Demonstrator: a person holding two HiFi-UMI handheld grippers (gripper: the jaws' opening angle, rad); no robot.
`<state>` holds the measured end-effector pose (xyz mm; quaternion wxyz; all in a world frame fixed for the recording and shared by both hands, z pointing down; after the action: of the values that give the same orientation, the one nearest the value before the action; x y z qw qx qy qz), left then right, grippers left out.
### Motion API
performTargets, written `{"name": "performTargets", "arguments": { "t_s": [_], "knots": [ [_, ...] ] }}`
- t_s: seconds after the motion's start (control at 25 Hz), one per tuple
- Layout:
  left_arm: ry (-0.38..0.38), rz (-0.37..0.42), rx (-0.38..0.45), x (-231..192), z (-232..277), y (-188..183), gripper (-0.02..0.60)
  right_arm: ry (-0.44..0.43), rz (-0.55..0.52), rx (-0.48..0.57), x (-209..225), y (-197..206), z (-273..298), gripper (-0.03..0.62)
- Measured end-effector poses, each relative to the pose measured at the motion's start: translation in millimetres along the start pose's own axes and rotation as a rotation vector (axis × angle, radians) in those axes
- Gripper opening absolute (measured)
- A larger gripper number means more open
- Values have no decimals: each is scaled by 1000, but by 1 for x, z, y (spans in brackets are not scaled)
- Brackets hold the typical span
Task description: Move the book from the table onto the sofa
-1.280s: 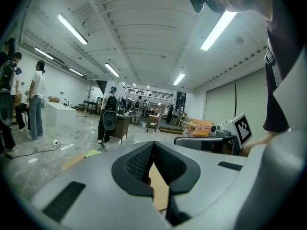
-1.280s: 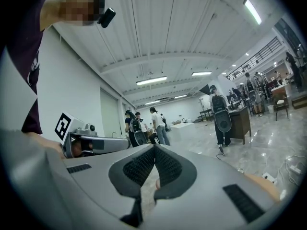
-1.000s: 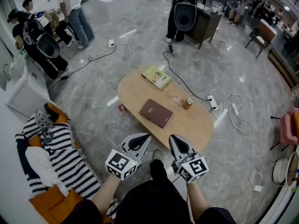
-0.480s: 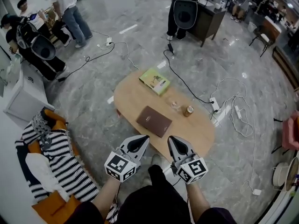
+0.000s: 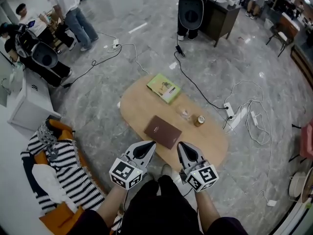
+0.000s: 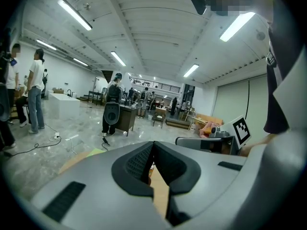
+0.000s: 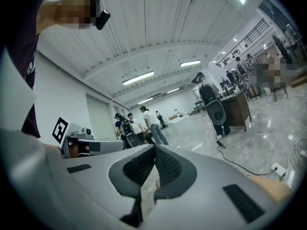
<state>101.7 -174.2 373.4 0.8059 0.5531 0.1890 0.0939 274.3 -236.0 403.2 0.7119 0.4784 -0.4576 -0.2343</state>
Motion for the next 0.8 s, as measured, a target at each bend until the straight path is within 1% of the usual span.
{"name": "performTargets", "arguments": {
  "t_s": [0.2, 0.36, 0.56, 0.8],
  "knots": [
    [23, 5, -22, -20, 17, -6, 15, 28, 21, 8, 12, -1, 15, 25],
    [69, 15, -40, -42, 31, -8, 15, 83, 43, 15, 19, 0, 29, 23],
    [156, 26, -63, -78, 46, -10, 15, 177, 75, 26, 20, 6, 53, 24],
    [279, 27, -101, -125, 55, -9, 15, 313, 100, 47, 8, 17, 85, 25]
  ]
}}
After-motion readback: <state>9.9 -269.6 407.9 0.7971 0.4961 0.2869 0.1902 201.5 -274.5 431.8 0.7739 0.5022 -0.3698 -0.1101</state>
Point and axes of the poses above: the fingertips, and each gripper's own axes: z forward along the fingers, x to its right, y out of its underside, the point moved 7 cm from there along -z, backward along the fingers, and after that the axes turned 1 degree about z, right-handed, at the moved point
